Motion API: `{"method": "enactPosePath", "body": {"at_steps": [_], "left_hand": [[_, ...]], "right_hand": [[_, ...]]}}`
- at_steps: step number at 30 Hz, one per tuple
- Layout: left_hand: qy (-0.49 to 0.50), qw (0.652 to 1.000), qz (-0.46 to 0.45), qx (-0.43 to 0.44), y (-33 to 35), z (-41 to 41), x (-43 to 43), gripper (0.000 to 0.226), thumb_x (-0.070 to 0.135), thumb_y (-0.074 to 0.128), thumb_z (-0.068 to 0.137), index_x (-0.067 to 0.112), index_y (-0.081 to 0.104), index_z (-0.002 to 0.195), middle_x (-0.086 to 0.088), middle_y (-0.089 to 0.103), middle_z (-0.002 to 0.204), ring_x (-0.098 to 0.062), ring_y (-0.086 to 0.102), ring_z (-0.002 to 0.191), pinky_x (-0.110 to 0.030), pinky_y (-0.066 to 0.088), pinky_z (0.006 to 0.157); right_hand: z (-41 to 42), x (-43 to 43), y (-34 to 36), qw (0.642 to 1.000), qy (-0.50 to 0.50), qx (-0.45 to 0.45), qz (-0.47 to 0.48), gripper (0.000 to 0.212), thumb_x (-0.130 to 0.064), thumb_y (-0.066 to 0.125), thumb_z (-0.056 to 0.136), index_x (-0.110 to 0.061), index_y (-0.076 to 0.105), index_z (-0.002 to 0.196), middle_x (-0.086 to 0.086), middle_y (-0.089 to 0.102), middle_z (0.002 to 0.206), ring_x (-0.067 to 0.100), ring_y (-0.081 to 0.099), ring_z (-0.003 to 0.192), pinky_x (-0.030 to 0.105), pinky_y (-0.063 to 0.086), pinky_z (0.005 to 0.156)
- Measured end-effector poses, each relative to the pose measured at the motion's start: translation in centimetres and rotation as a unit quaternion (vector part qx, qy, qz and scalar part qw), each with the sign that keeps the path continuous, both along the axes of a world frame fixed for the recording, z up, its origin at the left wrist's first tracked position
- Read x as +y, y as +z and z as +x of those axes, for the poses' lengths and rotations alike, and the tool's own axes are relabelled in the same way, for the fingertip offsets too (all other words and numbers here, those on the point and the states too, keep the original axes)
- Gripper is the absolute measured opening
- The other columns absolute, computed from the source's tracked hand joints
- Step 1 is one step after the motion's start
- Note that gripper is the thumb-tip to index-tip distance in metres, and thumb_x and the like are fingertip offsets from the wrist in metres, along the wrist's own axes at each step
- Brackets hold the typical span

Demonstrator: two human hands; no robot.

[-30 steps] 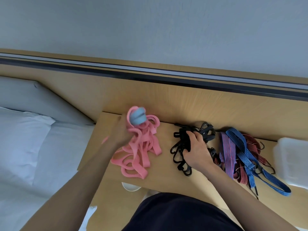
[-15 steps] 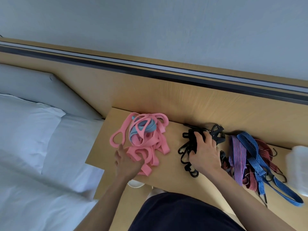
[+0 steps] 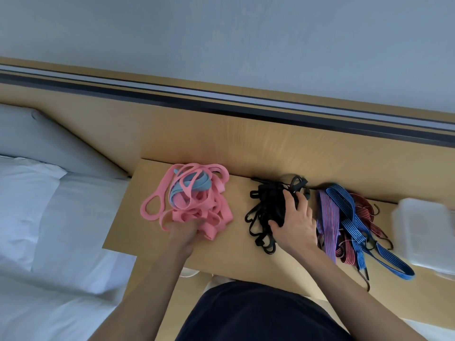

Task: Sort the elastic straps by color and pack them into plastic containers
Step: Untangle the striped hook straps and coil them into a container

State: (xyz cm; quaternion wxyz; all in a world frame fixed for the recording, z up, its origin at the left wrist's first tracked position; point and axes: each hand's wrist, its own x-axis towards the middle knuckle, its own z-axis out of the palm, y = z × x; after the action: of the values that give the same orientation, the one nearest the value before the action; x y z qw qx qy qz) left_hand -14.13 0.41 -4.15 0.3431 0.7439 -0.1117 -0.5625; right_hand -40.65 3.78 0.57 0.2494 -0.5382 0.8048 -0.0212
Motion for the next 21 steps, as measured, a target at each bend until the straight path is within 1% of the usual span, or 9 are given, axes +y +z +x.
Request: {"method": "enactPosePath", "body": {"at_steps": [1,3,5,8,10,12,15,19,21], "left_hand": [[0.026,0.999,-0.031,0.022,0.2,0.2,-0.7,0.061,-0.011,0.08,0.071,0.0,0.055,0.125,-0.019,0.066,0.12,-0.034,0.07,0.101,-0.055,0.062,0.076],[0.051,0.993,-0.086,0.055,0.8,0.7,-2.3,0.046,-0.019,0.069,0.076,-0.001,0.059,0.117,-0.021,0.066,0.12,-0.03,0.07,0.094,-0.043,0.064,0.066],[0.037,0.991,-0.115,0.064,1.7,0.9,-3.8,0.039,-0.021,0.062,0.082,0.0,0.059,0.115,-0.024,0.065,0.118,-0.029,0.068,0.09,-0.038,0.063,0.065],[-0.018,0.986,-0.157,0.046,2.2,0.4,-5.0,0.04,-0.018,0.061,0.085,0.001,0.06,0.12,-0.023,0.066,0.121,-0.033,0.066,0.099,-0.048,0.06,0.081],[-0.063,0.982,-0.177,-0.008,2.1,-0.3,-4.8,0.044,-0.016,0.063,0.085,-0.003,0.057,0.127,-0.023,0.065,0.125,-0.037,0.066,0.106,-0.055,0.057,0.087],[-0.087,0.98,-0.171,-0.055,1.9,-0.8,-4.2,0.056,-0.012,0.068,0.083,0.0,0.05,0.135,-0.019,0.064,0.129,-0.036,0.065,0.113,-0.057,0.057,0.091],[-0.098,0.982,-0.136,-0.084,2.0,-0.5,-3.4,0.074,-0.007,0.076,0.077,0.008,0.043,0.141,-0.011,0.061,0.134,-0.031,0.063,0.118,-0.056,0.056,0.094],[-0.122,0.983,-0.106,-0.091,2.5,1.2,-2.3,0.056,-0.005,0.077,0.073,0.006,0.058,0.124,-0.013,0.07,0.118,-0.037,0.067,0.11,-0.054,0.06,0.087],[-0.129,0.985,-0.077,-0.09,2.8,1.9,-1.5,0.065,-0.002,0.076,0.065,0.0,0.054,0.127,-0.019,0.067,0.121,-0.038,0.066,0.111,-0.054,0.059,0.088]], "right_hand": [[-0.3,0.1,-0.2,1.0,-0.005,0.001,-0.002,0.09,-0.043,0.071,0.087,-0.027,0.016,0.157,0.008,0.012,0.163,0.034,0.025,0.146,0.053,0.033,0.114],[-0.9,0.3,-0.6,1.0,-0.012,0.008,0.0,0.094,-0.046,0.072,0.085,-0.028,0.013,0.157,0.007,0.011,0.163,0.033,0.023,0.148,0.053,0.03,0.117],[-1.4,0.5,-1.0,1.0,-0.019,0.008,0.011,0.102,-0.05,0.074,0.083,-0.029,0.008,0.158,0.007,0.008,0.164,0.033,0.018,0.15,0.053,0.026,0.12],[-1.9,0.8,-1.7,0.999,-0.001,0.002,0.045,0.119,-0.055,0.08,0.076,-0.031,-0.004,0.158,0.006,-0.005,0.167,0.034,0.01,0.153,0.055,0.02,0.122],[-1.9,0.8,-2.3,0.997,0.031,-0.004,0.077,0.128,-0.054,0.081,0.074,-0.032,-0.012,0.158,0.005,-0.014,0.167,0.037,0.008,0.153,0.055,0.02,0.122],[-1.8,0.7,-3.0,0.993,0.058,-0.017,0.102,0.131,-0.047,0.083,0.076,-0.033,-0.018,0.158,0.004,-0.019,0.167,0.04,0.01,0.152,0.053,0.023,0.122],[-1.1,0.3,-3.7,0.989,0.069,-0.073,0.105,0.127,-0.021,0.08,0.081,-0.034,-0.021,0.157,0.001,-0.021,0.167,0.042,0.014,0.151,0.049,0.029,0.119],[1.3,-0.3,-4.0,0.989,0.075,-0.119,0.05,0.114,-0.002,0.066,0.085,-0.035,-0.015,0.159,-0.002,-0.015,0.168,0.041,0.032,0.143,0.048,0.043,0.105],[3.0,-0.8,-4.1,0.987,0.07,-0.141,0.042,0.111,0.0,0.063,0.086,-0.034,-0.014,0.159,-0.002,-0.015,0.168,0.042,0.029,0.145,0.046,0.043,0.104]]}}
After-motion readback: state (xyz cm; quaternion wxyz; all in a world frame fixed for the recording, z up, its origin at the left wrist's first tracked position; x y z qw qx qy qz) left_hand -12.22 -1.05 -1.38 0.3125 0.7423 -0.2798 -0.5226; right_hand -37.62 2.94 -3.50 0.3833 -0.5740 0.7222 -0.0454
